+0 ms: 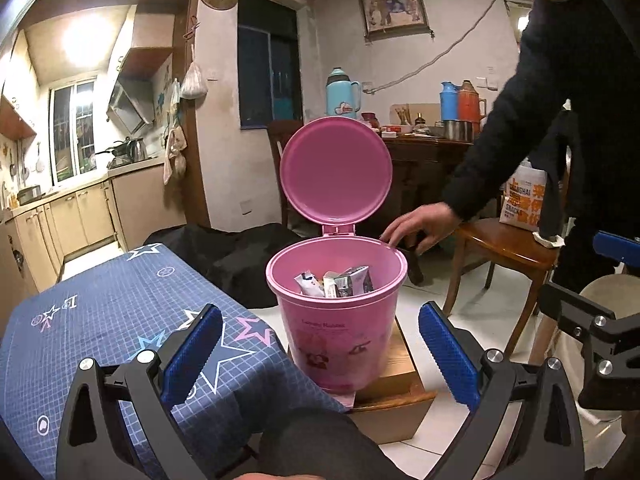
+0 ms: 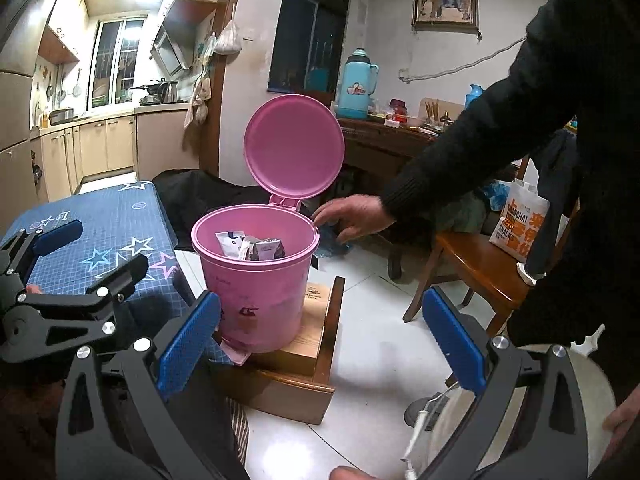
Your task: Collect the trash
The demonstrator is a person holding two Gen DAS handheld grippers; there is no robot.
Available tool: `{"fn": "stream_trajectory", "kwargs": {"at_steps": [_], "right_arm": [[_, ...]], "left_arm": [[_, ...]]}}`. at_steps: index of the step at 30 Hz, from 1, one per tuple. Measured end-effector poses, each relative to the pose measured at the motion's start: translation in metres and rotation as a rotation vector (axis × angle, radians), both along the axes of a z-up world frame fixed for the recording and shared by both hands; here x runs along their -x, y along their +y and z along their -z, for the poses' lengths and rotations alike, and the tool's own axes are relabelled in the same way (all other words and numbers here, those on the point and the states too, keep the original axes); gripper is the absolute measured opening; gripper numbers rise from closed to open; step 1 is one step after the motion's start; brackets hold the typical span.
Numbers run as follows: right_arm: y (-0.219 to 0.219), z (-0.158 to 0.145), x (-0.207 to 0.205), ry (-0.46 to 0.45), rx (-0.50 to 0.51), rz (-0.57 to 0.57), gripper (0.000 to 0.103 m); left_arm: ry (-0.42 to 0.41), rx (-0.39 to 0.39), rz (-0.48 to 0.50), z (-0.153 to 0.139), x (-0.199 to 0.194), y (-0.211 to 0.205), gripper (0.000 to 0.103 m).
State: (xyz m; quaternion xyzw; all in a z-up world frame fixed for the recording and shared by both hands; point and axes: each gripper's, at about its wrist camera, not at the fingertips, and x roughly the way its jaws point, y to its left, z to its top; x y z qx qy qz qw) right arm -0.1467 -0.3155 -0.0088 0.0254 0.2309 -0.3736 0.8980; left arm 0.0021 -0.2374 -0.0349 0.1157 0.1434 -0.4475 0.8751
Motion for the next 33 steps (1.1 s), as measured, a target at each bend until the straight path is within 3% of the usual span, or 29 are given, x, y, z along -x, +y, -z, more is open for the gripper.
{"fn": "stream_trajectory", "kwargs": {"at_steps": [12, 21, 28, 33], "right_arm": [[-0.005, 0.000, -0.007, 0.050, -0.033, -0.001, 0.098], [-0.012, -0.008, 0.003, -0.008, -0.062, 0.006, 0.098], [-0.011, -0.007, 0.001, -0.010, -0.065, 0.002, 0.098], [-0.006, -0.005, -0.005, -0.002, -0.065, -0.016, 0.098]], "left_arm": [[-0.023, -0.048, 0.003, 0.003, 0.008, -0.008, 0.098], [-0.040, -0.046, -0.013, 0.003, 0.010, -0.011, 0.098], [-0.024, -0.062, -0.077, 0.003, 0.004, -0.008, 0.096], [-0.029, -0.076, -0.073, 0.004, 0.008, -0.004, 0.096]]}}
